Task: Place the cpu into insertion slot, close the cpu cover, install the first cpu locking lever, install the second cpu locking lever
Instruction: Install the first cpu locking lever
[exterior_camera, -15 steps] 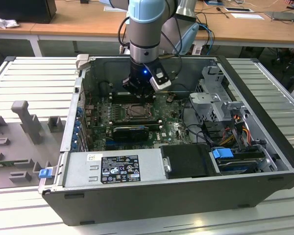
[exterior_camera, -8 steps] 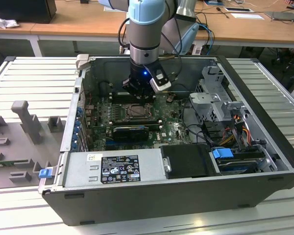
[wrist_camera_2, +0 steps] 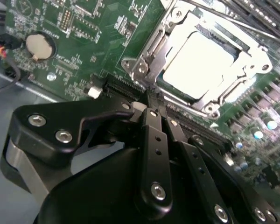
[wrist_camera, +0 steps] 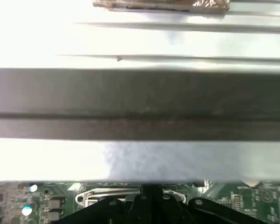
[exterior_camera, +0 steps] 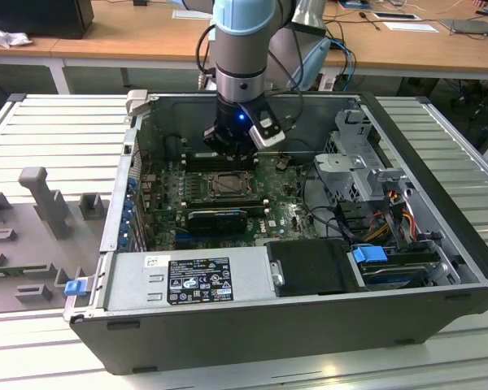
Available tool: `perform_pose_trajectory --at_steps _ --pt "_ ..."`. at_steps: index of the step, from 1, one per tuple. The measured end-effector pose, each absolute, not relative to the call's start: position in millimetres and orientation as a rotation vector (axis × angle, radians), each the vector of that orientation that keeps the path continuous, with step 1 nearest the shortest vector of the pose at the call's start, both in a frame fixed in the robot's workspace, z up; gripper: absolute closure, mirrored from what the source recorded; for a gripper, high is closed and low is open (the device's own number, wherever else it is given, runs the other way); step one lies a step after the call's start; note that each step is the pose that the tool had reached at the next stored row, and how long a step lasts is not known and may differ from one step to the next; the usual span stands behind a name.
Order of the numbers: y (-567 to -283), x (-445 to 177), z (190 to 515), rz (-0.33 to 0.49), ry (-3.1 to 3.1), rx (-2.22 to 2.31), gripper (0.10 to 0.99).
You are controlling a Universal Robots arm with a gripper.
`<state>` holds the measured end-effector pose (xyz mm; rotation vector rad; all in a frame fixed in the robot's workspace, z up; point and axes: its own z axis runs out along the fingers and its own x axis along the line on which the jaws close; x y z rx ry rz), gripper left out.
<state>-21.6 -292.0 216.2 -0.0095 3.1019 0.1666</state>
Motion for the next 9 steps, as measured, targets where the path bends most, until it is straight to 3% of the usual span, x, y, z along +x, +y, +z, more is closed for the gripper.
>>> perform_pose_trajectory --at_steps 9 --pt "-297.3 -21.6 217.9 0.167 3.102 -0.010 0.980"
